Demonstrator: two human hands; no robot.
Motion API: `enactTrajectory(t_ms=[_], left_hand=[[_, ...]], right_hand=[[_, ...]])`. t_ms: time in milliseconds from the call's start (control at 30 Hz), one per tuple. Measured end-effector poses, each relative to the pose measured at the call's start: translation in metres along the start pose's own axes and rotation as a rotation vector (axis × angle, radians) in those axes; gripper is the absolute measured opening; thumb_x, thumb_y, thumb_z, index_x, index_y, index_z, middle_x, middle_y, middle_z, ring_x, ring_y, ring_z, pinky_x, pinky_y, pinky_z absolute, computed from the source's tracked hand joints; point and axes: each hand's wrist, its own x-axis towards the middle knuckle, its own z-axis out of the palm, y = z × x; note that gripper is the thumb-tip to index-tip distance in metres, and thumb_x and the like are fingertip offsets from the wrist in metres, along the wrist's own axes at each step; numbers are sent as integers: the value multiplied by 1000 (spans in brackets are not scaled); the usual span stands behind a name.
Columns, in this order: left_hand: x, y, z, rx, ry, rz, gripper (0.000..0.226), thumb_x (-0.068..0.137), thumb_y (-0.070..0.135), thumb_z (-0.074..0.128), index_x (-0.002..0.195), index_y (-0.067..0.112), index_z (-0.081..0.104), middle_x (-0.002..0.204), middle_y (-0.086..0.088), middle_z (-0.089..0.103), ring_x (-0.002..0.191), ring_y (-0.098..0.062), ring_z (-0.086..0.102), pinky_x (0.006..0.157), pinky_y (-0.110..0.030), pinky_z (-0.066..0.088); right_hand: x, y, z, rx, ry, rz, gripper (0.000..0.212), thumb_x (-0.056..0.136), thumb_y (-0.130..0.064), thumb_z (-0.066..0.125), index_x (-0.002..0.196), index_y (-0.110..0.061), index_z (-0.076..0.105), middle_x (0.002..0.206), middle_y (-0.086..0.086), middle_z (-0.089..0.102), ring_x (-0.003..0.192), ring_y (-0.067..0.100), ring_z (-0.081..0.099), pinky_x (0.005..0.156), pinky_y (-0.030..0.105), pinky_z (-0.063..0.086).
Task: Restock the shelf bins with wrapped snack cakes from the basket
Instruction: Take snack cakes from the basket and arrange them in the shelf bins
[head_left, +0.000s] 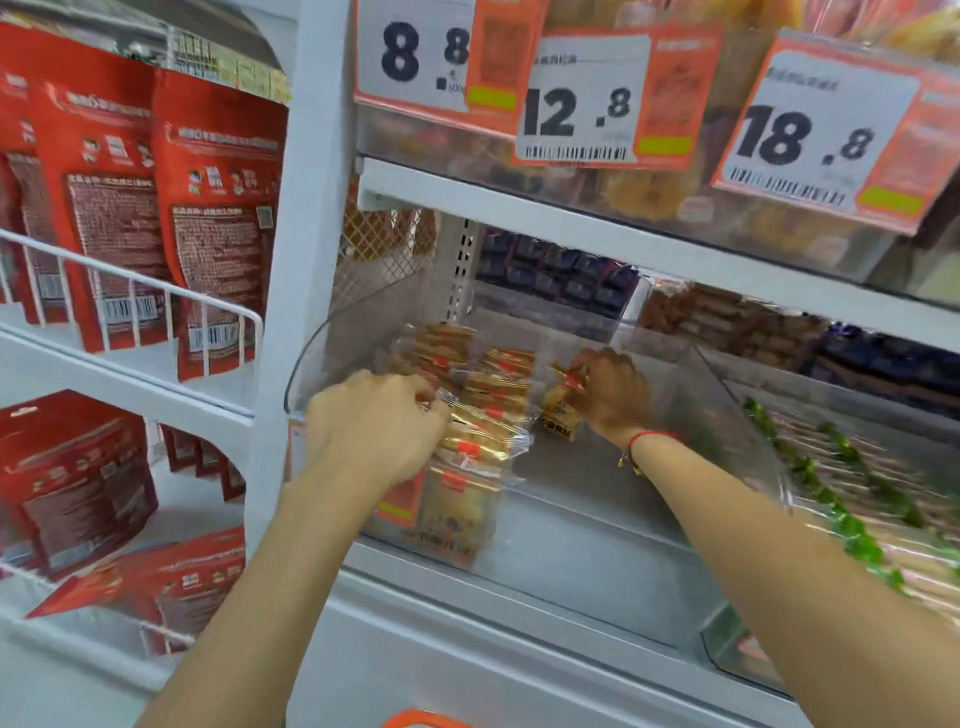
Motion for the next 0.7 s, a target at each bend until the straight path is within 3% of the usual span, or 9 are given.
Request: enactTrajectory(t_ms=[167,433,567,700], left_hand=[[-2,0,-5,82,-118,20,49,92,64,34,131,40,52,132,-4,57,124,-26,46,93,-35,37],[-1,-1,-1,54,-83,17,50,87,66,42,130,42,53,128,-2,60,120,-25,50,87,-33,39],[2,-4,2,54,-74,9,50,86,69,42,128,44,53,126,-2,61,119,-25,51,86,-32,40],[1,-4,2,50,-66,14,50,87,68,41,129,43,53,127,-2,61,119,-25,51,87,-32,40]], right_hand=[[12,3,-5,-44,-78,-48,20,87,-22,64,107,-24,66,113,7,67,105,32,60,82,37,47],[1,-11,1,144,130,-112,25,93,-38,57,94,-19,73,103,5,71,93,28,63,75,31,43],[4,-12,5,93,-1,-105,20,90,-32,63,105,-20,69,111,6,69,101,30,62,85,37,48],[9,-4,7,-27,-139,-127,37,81,-21,72,113,-24,55,113,3,62,103,27,58,76,31,41]])
